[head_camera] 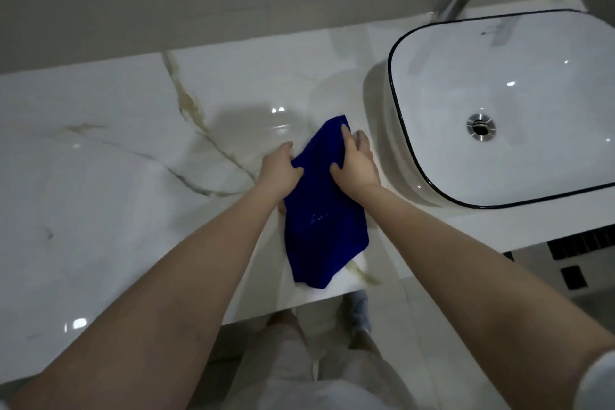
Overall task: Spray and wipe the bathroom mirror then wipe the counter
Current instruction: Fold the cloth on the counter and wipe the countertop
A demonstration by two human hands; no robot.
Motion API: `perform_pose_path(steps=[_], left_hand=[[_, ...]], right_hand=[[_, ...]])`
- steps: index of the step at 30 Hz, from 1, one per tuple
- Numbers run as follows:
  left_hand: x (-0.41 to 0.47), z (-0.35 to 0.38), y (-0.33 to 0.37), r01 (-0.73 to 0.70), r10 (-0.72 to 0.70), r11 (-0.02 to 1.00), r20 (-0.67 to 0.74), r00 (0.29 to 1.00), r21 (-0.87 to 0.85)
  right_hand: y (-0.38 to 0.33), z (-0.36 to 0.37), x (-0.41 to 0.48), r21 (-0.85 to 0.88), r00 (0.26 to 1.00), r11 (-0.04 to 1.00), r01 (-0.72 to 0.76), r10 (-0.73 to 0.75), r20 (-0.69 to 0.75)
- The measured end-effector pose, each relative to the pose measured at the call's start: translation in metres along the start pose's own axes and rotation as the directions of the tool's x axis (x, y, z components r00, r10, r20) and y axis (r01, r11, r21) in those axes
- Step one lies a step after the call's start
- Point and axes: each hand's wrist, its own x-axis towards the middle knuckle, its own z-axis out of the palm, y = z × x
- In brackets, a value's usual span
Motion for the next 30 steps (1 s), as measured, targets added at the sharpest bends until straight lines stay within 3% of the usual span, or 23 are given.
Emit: perform_pose_path(steps=[3,5,10,19,24,30], left_hand=[[-0.003,-0.004,-0.008,-0.024,0.02,0.996,0.042,0.999,0.089],[-0.004,-0.013,-0.011,-0.047,0.041,0.994,0.064,0.997,0.102],[-0.007,-0.047,0.0,-0.06,0.07,0.979,0.044,0.997,-0.196],[-0.043,-0.12,0.059,-0.203,0.156,0.947,-0.197,0.968,-0.248],[-0.072,-0.164,0.083,-0.234,0.173,0.963,-0.357,0.918,-0.136],[-0.099,-0.217,0.123,-0.236,0.167,0.963,-0.396,0.903,-0.133]], right_hand=[[-0.008,0.001,-0.002,0.161,0.975,0.962,-0.221,0.223,0.007],[-0.009,-0.004,-0.002,0.211,0.972,0.949,-0.233,0.236,0.01],[-0.028,-0.032,-0.004,0.204,0.99,0.977,-0.054,0.08,-0.119],[-0.105,-0.103,-0.016,0.243,0.937,0.943,0.227,-0.143,-0.319],[-0.149,-0.149,-0.03,0.128,0.832,0.884,0.449,-0.362,-0.42],[-0.202,-0.207,-0.072,0.08,0.653,0.694,0.715,-0.623,-0.43]])
